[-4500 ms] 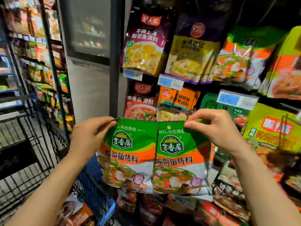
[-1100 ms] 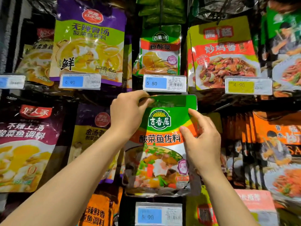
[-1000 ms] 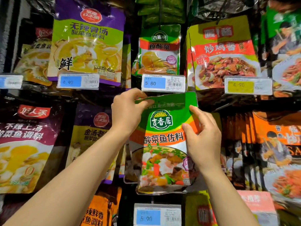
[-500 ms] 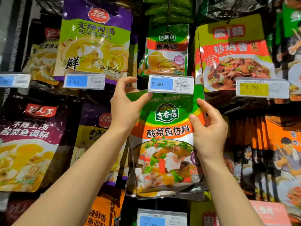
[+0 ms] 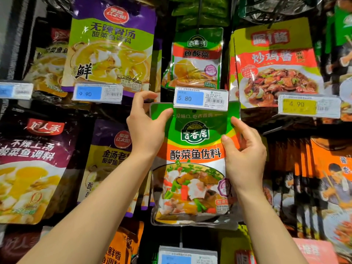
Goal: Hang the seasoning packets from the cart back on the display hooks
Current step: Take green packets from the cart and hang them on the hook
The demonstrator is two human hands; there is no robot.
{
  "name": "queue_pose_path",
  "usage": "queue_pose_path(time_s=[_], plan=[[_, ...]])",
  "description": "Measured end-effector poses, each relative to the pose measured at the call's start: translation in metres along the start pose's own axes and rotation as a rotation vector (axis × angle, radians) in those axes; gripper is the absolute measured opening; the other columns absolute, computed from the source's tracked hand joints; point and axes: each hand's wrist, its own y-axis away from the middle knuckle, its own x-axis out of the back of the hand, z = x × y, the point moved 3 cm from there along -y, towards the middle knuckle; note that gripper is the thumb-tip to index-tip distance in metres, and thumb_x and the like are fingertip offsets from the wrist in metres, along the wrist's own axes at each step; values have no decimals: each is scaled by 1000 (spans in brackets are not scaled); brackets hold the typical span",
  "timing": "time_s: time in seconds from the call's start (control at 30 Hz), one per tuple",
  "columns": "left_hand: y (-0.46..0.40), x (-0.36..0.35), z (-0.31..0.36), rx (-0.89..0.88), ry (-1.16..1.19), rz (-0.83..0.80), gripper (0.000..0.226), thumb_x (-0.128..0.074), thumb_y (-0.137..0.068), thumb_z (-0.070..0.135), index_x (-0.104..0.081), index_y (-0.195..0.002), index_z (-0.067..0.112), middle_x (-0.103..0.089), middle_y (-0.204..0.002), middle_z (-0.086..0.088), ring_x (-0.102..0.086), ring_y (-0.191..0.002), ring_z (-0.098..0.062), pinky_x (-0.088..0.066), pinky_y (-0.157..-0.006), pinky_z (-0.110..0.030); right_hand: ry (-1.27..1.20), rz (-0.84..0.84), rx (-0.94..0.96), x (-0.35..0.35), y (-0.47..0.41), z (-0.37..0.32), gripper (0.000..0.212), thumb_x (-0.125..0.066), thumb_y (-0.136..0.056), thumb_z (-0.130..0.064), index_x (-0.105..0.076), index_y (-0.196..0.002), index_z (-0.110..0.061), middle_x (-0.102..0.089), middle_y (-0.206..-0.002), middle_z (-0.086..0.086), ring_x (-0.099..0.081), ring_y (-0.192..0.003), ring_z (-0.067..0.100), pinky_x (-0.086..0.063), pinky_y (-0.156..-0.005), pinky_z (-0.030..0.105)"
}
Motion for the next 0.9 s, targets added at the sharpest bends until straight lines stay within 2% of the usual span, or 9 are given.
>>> queue_pose_path(time_s=[0.3, 0.4, 0.5, 0.57, 0.6, 0.67, 0.7, 0.8, 0.9], plan=[[7, 3, -3, 45, 6, -5, 34, -78, -73, 15, -52, -94, 23, -55, -86, 23, -56, -75, 13, -45, -64, -9, -42, -46, -99, 1, 2, 8, 42, -66, -81, -8, -61, -118, -25, -61, -107, -8, -61, -101, 13, -50, -92, 41], [7, 2, -6, 39, -51, -28, 28, -76, -74, 16, -54, -92, 21, -53, -83, 24, -54, -77, 12, -38, -64, -3, 9, -72, -119, 0, 3, 8, 40, -65, -82, -7, -61, -119, -21, -59, -106, -9, -59, -103, 13, -49, -94, 39], [14, -1, -13, -5, -197, -95, 16, -73, -78, 19, -60, -88, 18, -60, -85, 13, -54, -80, -2, -34, -69, -4, 161, -129, -111, 0, 8, 12, 39, -63, -85, -11, -58, -124, -17, -58, -110, -4, -53, -104, 12, -41, -89, 22], [25, -2, -16, -121, -337, -134, 12, -69, -81, 17, -64, -91, 14, -61, -99, 0, -55, -93, -15, -37, -80, -12, 244, -155, -57, 1, 16, 13, 41, -60, -88, -14, -55, -128, -17, -54, -117, 1, -46, -101, 8, -33, -83, 14], [31, -3, -16, -191, -429, -156, 15, -68, -81, 17, -65, -95, 13, -58, -112, -5, -52, -105, -20, -39, -88, -22, 280, -149, -5, 2, 20, 13, 41, -60, -88, -17, -54, -129, -16, -50, -121, 4, -44, -104, 9, -35, -86, 17], [48, -4, -17, -353, -643, -211, 23, -64, -84, 23, -64, -106, 15, -46, -136, -9, -38, -126, -27, -34, -98, -41, 454, -124, 158, 4, 27, 13, 46, -59, -87, -29, -52, -130, -17, -39, -135, 12, -39, -119, 20, -37, -100, 34], [56, -4, -19, -432, -729, -253, 27, -60, -86, 29, -63, -110, 16, -40, -143, -9, -30, -133, -28, -30, -102, -47, 570, -137, 251, 3, 31, 14, 51, -58, -85, -38, -50, -132, -19, -32, -142, 13, -32, -129, 26, -32, -105, 42], [80, -1, -30, -530, -847, -412, 44, -44, -91, 47, -56, -126, 23, -30, -151, -6, -15, -142, -29, -18, -110, -57, 738, -326, 432, -7, 49, 20, 62, -47, -84, -56, -42, -138, -27, -30, -149, 9, -23, -139, 28, -20, -111, 51], [91, 4, -44, -502, -937, -509, 56, -30, -91, 60, -38, -139, 32, -23, -154, -4, -8, -144, -28, -11, -110, -62, 711, -473, 344, -16, 62, 33, 66, -40, -84, -62, -35, -141, -29, -35, -147, 6, -24, -137, 27, -23, -111, 51]])
